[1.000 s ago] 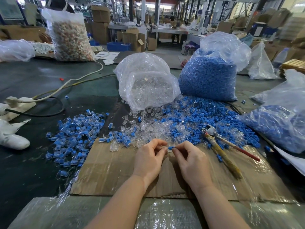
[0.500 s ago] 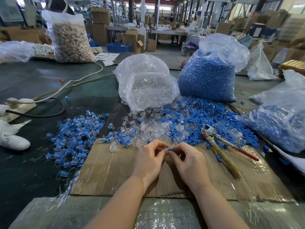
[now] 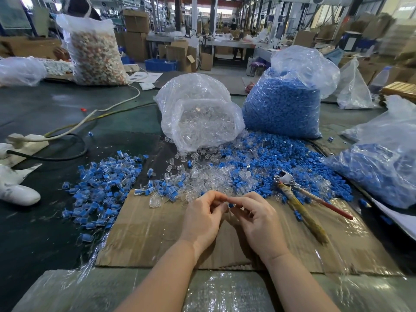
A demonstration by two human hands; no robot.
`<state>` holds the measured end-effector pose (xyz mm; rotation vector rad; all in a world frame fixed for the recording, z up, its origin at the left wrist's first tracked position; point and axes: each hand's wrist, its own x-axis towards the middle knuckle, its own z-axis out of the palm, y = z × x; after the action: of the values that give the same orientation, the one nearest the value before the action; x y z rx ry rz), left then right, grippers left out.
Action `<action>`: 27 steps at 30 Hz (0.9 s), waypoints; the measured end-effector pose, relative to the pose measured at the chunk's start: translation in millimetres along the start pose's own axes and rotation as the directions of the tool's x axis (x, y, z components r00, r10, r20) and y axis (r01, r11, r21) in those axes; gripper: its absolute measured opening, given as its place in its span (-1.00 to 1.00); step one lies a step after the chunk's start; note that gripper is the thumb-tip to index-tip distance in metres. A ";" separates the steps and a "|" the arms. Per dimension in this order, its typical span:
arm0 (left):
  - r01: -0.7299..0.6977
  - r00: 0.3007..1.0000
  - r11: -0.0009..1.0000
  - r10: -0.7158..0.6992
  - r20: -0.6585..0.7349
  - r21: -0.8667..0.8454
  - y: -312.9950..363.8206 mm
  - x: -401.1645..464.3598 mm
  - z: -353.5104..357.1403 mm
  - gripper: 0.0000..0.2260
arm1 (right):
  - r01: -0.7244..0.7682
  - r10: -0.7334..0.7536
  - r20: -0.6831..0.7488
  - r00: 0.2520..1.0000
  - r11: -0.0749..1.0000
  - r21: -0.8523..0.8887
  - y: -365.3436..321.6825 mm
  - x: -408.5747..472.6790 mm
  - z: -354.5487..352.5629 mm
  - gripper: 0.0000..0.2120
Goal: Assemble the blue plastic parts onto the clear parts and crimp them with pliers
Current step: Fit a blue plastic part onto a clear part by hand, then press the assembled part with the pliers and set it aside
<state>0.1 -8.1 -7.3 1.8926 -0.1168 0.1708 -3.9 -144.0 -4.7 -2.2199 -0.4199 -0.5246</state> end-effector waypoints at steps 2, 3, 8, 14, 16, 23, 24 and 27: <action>0.002 1.000 1.000 -0.002 0.003 -0.008 -0.3 -0.1 -0.3 -0.80 | 0.005 -0.005 -0.005 1.000 1.000 0.004 -0.3 0.1 0.1 -0.77; 0.002 1.000 1.000 -0.002 0.002 -0.013 -0.5 0.0 -0.2 -0.81 | 0.006 -0.006 -0.007 1.000 1.000 0.004 -0.3 0.2 0.4 -0.78; 0.019 1.000 0.998 -0.020 -0.024 -0.052 -1.2 1.5 1.7 -0.83 | 0.014 -0.014 -0.024 1.000 1.000 0.010 1.0 0.3 1.8 -0.77; 0.024 0.999 0.999 -0.025 -0.023 -0.044 -1.8 2.4 1.8 -0.83 | 0.031 -0.030 -0.018 0.999 0.999 0.010 0.3 0.1 1.6 -0.79; 0.015 1.000 1.000 -0.016 -0.027 -0.022 -2.2 2.6 1.3 -0.85 | 0.025 -0.025 -0.026 0.999 1.000 -0.007 -2.2 -0.4 1.6 -0.79; 0.043 0.998 0.999 -0.045 -0.041 -0.033 -0.8 3.4 1.1 -0.87 | -0.323 0.244 -0.240 0.940 0.863 -0.389 9.2 9.4 -25.9 -0.62; 0.043 0.998 0.999 -0.045 -0.042 -0.029 -0.3 3.8 1.0 -0.87 | -0.429 0.348 -0.252 0.903 0.765 -0.481 13.8 12.0 -33.3 -0.58; 0.050 0.997 0.998 -0.053 -0.053 -0.049 1.7 5.6 1.0 -0.87 | -0.573 0.640 -0.198 0.742 0.452 -0.684 30.3 15.7 -55.1 -0.36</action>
<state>5.4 -9.6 -5.1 1.8397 -0.0349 0.1830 10.6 -203.4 16.7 -2.9124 0.7017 -0.1770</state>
